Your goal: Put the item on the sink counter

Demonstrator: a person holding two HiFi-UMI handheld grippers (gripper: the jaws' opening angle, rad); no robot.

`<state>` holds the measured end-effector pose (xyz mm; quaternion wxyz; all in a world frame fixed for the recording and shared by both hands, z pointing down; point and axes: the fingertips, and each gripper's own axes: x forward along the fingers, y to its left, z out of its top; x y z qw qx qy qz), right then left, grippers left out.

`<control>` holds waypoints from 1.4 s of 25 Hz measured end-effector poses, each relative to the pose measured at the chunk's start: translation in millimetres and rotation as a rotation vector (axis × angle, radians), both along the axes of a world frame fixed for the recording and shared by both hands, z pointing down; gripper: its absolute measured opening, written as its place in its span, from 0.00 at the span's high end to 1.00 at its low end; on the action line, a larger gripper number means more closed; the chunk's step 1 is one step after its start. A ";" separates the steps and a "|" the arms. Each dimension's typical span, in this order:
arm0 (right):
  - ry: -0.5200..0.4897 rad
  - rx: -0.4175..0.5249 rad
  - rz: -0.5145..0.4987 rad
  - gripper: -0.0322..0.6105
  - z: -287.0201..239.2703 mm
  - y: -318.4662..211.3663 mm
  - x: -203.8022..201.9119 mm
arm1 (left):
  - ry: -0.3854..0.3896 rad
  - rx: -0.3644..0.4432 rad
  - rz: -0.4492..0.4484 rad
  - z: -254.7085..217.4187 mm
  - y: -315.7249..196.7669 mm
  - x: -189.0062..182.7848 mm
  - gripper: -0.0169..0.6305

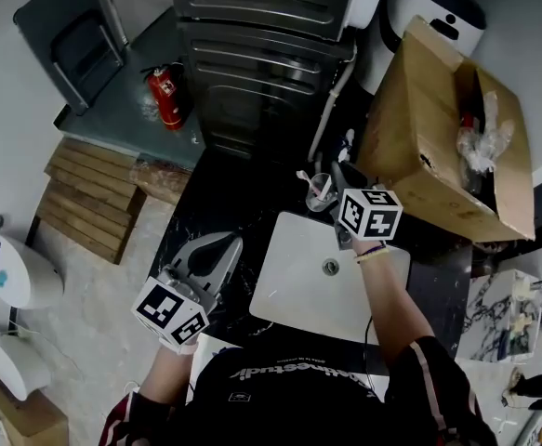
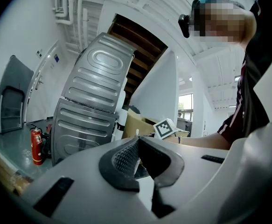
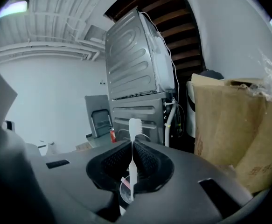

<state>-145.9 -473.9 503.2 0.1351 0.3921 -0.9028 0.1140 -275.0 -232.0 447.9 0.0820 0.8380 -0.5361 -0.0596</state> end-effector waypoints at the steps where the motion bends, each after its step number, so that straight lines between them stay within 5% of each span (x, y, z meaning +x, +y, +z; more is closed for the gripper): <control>1: 0.008 -0.014 0.002 0.88 7.2 -2.1 -1.7 | 0.001 -0.006 -0.001 2.7 -0.1 -2.6 0.95; 13: 0.125 -0.116 0.050 0.88 71.0 -17.2 -6.4 | 0.020 -0.047 -0.005 23.7 -5.5 -22.2 0.95; 21: 0.144 -0.124 0.081 0.87 77.1 -21.3 -1.2 | 0.018 -0.049 -0.007 24.5 -4.4 -23.6 0.95; 27: 0.124 -0.133 0.101 0.73 73.5 -10.1 3.3 | 0.021 -0.044 -0.006 21.1 1.9 -20.0 0.95; 35: 0.092 -0.109 0.093 0.71 46.4 22.4 17.2 | 0.016 -0.009 0.021 6.9 6.1 6.6 0.95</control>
